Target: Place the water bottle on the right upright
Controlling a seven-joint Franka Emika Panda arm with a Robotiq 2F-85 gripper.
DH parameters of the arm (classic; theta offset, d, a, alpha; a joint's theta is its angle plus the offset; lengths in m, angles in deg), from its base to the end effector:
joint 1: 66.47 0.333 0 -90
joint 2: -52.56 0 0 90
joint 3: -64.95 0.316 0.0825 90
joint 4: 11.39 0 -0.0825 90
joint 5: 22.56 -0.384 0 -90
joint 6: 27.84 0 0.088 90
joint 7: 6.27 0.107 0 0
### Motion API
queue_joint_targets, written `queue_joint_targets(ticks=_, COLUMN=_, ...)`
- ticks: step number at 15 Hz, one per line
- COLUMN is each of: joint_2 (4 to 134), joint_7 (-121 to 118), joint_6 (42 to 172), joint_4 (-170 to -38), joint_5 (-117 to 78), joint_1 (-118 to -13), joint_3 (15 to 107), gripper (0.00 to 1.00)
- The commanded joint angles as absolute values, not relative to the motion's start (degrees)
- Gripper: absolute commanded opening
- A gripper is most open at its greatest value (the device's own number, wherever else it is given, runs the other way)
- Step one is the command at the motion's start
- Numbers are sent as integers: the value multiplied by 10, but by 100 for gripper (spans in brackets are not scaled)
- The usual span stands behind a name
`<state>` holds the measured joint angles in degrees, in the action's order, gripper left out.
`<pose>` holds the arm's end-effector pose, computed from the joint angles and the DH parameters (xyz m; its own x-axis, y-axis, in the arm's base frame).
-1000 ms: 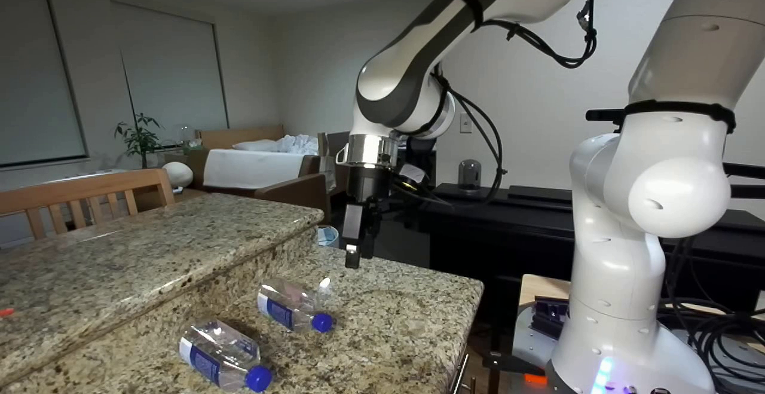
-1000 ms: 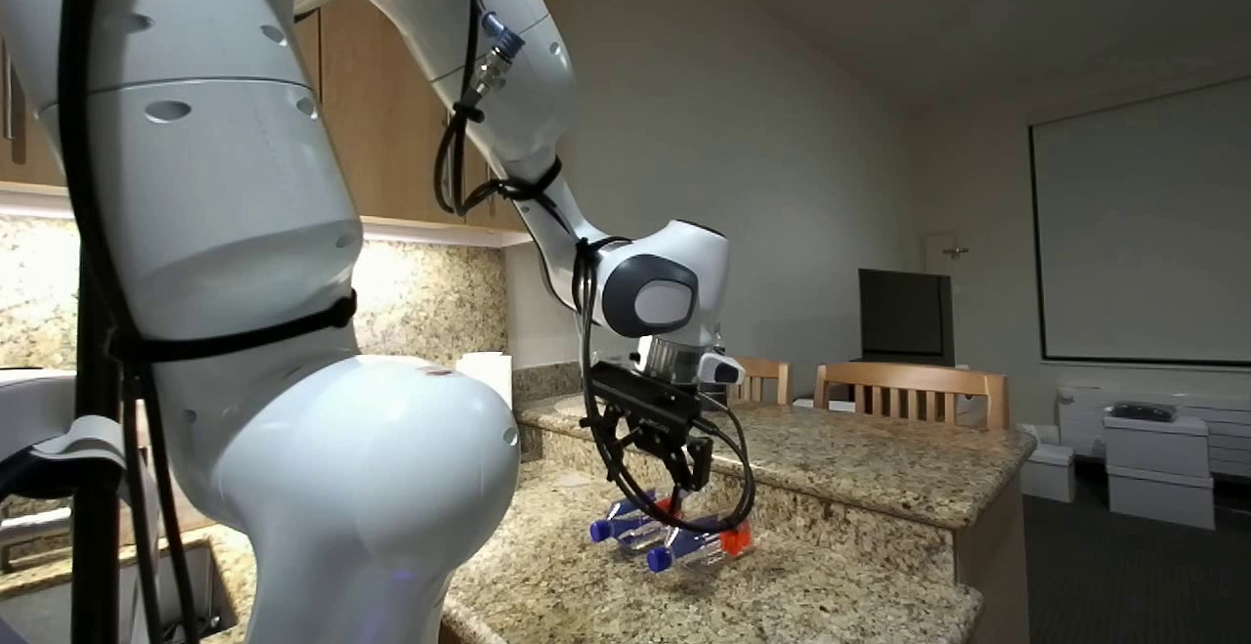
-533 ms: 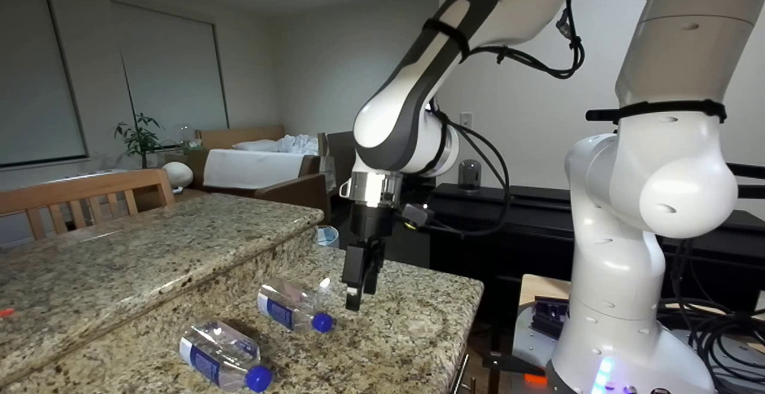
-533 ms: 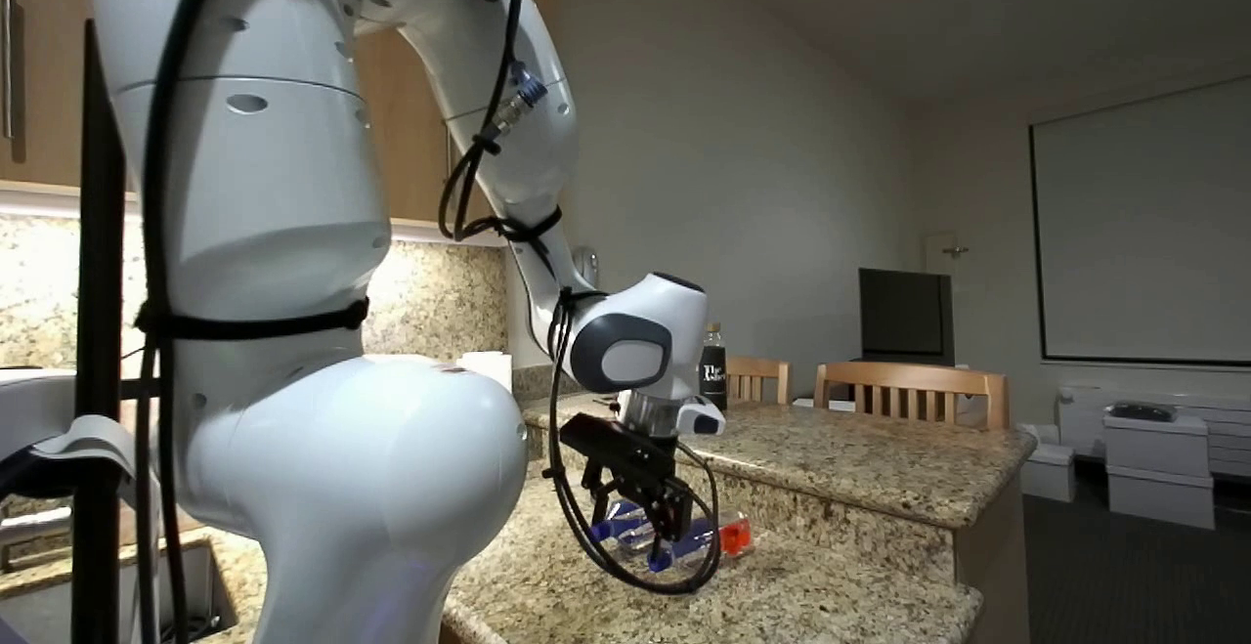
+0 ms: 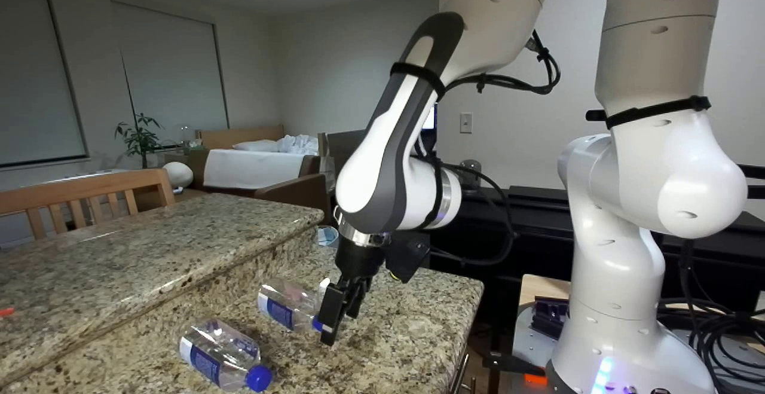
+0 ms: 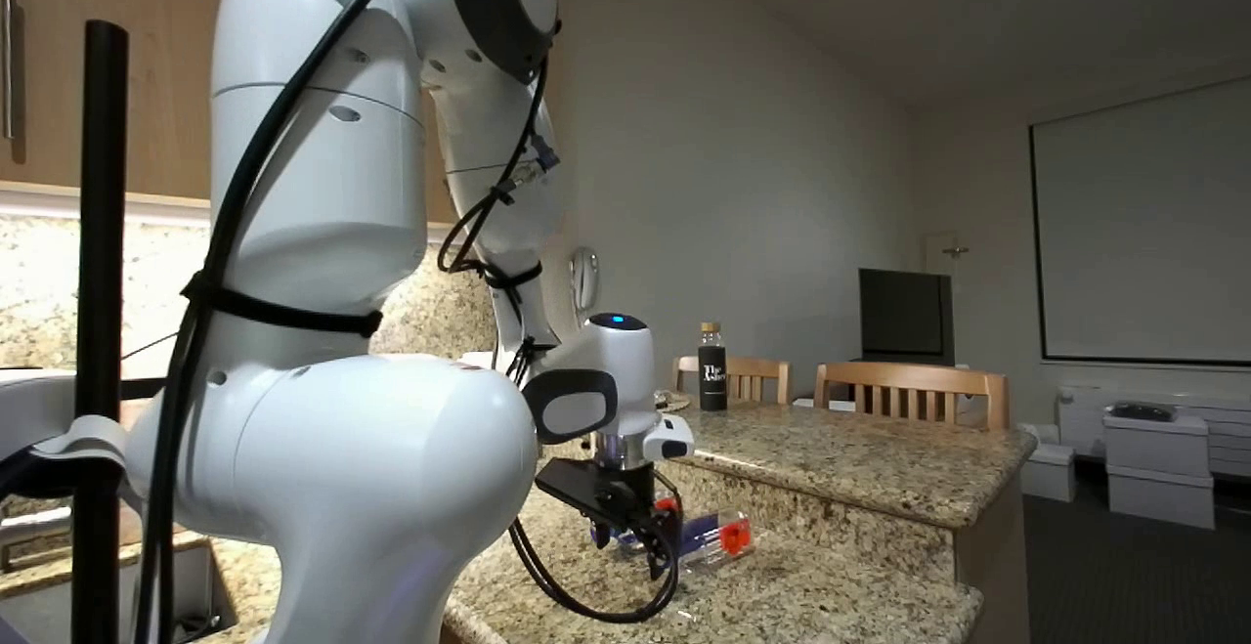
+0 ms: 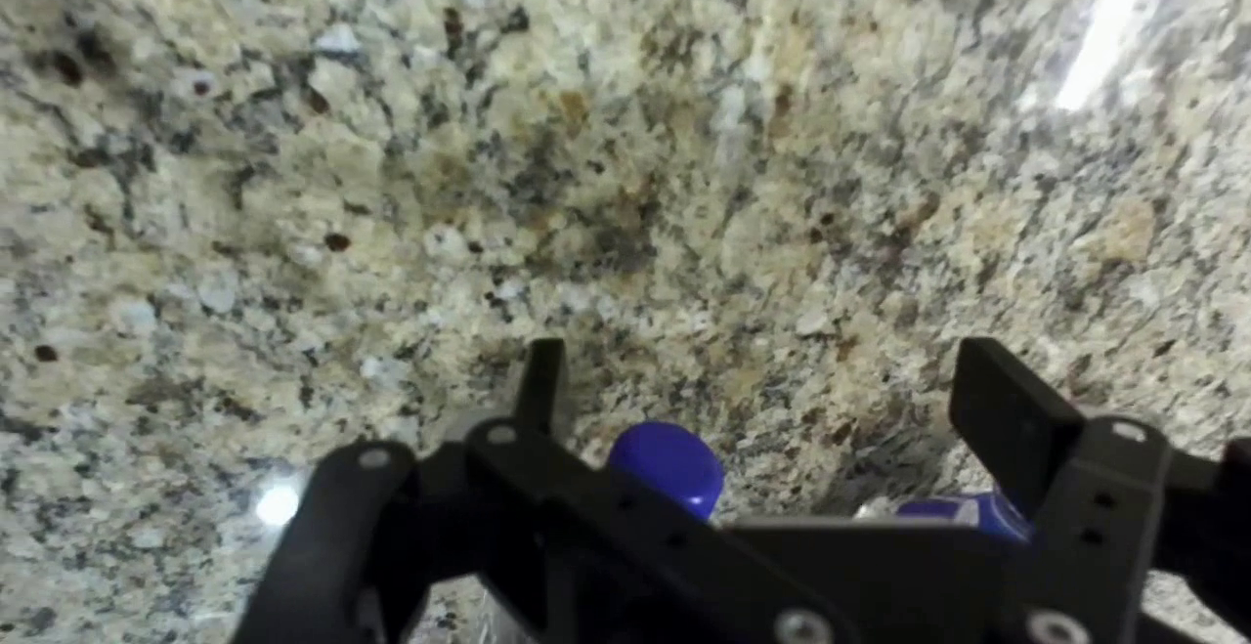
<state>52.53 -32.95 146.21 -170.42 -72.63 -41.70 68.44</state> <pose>0.3661 0.1303 0.2298 0.9676 0.0736 0.2414 0.1207 -0.9751 -0.1862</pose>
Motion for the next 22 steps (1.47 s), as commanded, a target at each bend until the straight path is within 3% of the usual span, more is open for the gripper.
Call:
queue_joint_targets(ticks=1, joint_2=568, joint_7=-308, joint_6=1564, joint_4=-1699, joint_5=-754, joint_1=-395, joint_3=704, gripper=100)
queue_joint_targets(ticks=6, joint_2=610, joint_7=-289, joint_6=1623, joint_4=-1678, joint_5=-765, joint_1=-384, joint_3=723, gripper=100)
queue_joint_targets(ticks=8, joint_2=624, joint_7=-177, joint_6=1643, joint_4=-1689, joint_5=-636, joint_1=-420, joint_3=741, gripper=100)
queue_joint_targets(ticks=16, joint_2=693, joint_7=-203, joint_6=1694, joint_4=-1658, joint_5=-683, joint_1=-399, joint_3=713, gripper=100)
queue_joint_targets(ticks=22, joint_2=671, joint_7=-220, joint_6=1719, joint_4=-1660, joint_5=-698, joint_1=-376, joint_3=688, gripper=100)
